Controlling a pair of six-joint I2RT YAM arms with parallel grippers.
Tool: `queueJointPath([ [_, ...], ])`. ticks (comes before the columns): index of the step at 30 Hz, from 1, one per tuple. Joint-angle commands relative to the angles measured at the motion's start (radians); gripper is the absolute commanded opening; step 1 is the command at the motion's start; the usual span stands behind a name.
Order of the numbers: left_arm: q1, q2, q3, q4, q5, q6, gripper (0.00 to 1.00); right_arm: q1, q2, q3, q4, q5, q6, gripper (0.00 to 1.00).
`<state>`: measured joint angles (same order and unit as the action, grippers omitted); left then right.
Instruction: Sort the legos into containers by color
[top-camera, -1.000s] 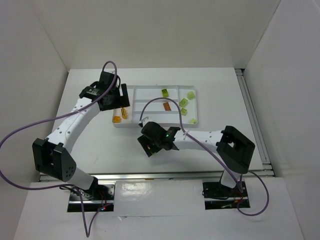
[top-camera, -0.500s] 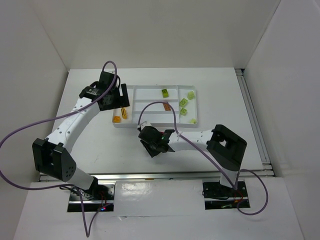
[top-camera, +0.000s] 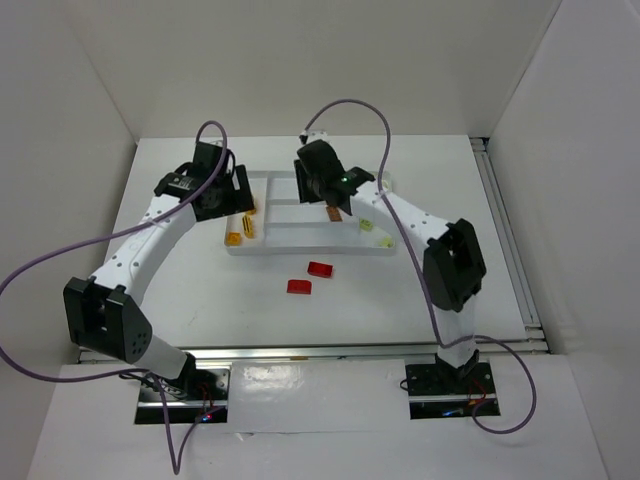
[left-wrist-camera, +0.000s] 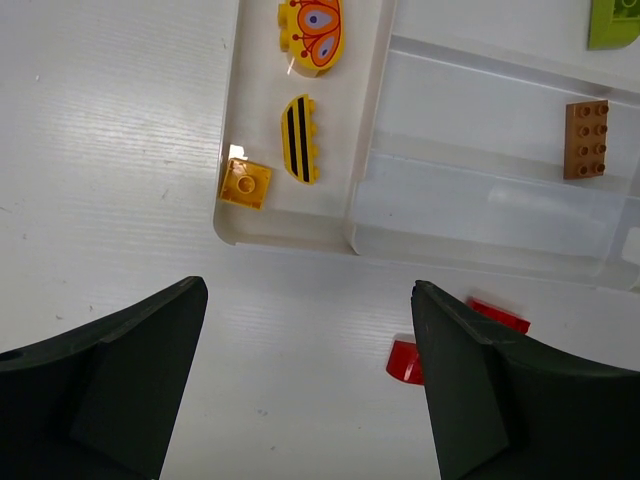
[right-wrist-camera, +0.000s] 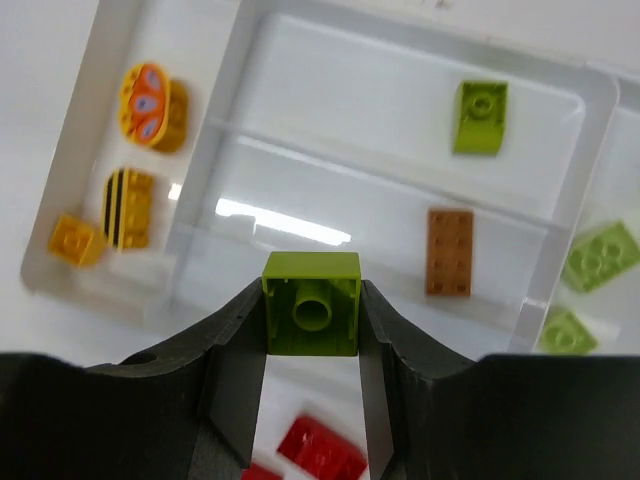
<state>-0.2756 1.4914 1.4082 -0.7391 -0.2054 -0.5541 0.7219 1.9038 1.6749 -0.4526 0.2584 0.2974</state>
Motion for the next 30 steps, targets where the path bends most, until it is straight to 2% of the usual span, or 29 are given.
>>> queueJointPath([
  [1, 0.007, -0.052, -0.018, 0.030, -0.009, 0.002, 0.94, -0.016, 0.158, 0.170, -0.043, -0.005, -0.021, 0.41],
  [3, 0.007, -0.053, -0.031, 0.040, -0.009, 0.011, 0.94, -0.038, 0.251, 0.242, -0.047, 0.019, -0.032, 0.42],
  [4, 0.016, -0.053, -0.031, 0.040, -0.009, 0.011, 0.94, -0.038, 0.289, 0.349, -0.069, 0.031, -0.032, 0.42],
  [7, 0.029, -0.053, -0.031, 0.040, -0.009, 0.022, 0.93, -0.059, 0.399, 0.489, -0.098, 0.062, -0.032, 0.42],
  [17, 0.038, -0.072, -0.040, 0.040, 0.032, 0.022, 0.93, -0.110, 0.517, 0.591, -0.041, 0.036, 0.036, 0.43],
  [18, 0.038, -0.072, -0.040, 0.040, 0.032, 0.022, 0.93, -0.110, 0.531, 0.604, -0.041, 0.036, 0.045, 0.45],
  [20, 0.038, -0.072, -0.040, 0.040, 0.041, 0.022, 0.93, -0.110, 0.572, 0.647, -0.061, 0.036, 0.045, 0.65],
  [23, 0.038, -0.072, -0.040, 0.040, 0.052, 0.022, 0.93, -0.128, 0.612, 0.733, -0.106, 0.025, 0.068, 0.84],
  [26, 0.038, -0.072, -0.040, 0.040, 0.063, 0.022, 0.93, -0.128, 0.525, 0.682, -0.077, 0.037, 0.068, 0.88],
  [28, 0.038, -0.072, -0.049, 0.040, 0.092, 0.022, 0.91, -0.116, 0.442, 0.541, -0.052, 0.070, 0.057, 0.82],
  [29, 0.038, -0.072, -0.066, 0.040, 0.107, 0.035, 0.91, -0.116, 0.337, 0.473, -0.011, 0.070, 0.045, 0.76],
  [30, 0.027, -0.072, -0.083, 0.053, 0.133, 0.036, 0.91, -0.107, 0.278, 0.315, 0.014, 0.070, 0.033, 0.71],
])
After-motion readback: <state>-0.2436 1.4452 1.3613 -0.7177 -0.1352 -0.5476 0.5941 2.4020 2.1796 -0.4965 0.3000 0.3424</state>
